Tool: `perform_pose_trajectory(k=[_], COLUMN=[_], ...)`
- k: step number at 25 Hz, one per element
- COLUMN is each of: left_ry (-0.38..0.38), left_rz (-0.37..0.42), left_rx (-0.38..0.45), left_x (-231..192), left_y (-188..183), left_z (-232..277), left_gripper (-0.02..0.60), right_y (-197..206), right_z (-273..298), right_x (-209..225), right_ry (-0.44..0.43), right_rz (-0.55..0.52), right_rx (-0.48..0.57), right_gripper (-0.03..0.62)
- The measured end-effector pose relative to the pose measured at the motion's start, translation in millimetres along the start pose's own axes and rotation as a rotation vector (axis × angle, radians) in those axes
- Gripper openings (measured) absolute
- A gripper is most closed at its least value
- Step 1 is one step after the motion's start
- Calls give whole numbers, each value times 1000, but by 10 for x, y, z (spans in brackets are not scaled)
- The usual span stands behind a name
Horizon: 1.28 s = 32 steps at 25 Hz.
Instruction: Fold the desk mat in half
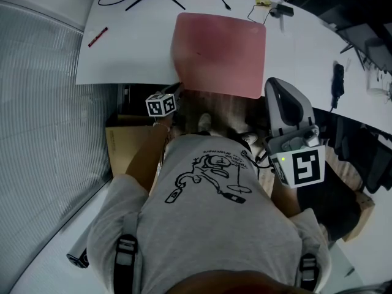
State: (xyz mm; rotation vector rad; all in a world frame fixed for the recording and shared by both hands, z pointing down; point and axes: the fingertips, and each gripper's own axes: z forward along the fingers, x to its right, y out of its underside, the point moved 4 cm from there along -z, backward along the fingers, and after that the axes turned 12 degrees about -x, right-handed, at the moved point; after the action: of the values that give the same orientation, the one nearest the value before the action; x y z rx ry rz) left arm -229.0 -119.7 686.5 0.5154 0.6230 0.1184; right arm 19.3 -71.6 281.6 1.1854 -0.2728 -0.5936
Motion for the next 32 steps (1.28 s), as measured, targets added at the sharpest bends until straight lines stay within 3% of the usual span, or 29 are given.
perform_pose_trajectory(k=[18, 32], left_ry=[31, 51], left_rz=[102, 122], left_rx=[-21, -23], left_x=[383, 602], left_y=[-77, -89], left_z=[136, 212], left_gripper=[32, 31], right_y=[37, 48], right_z=[-80, -107], right_x=[140, 262], right_ry=[5, 12], right_rz=[-1, 7], right_rx=[4, 12], right_gripper=[6, 6])
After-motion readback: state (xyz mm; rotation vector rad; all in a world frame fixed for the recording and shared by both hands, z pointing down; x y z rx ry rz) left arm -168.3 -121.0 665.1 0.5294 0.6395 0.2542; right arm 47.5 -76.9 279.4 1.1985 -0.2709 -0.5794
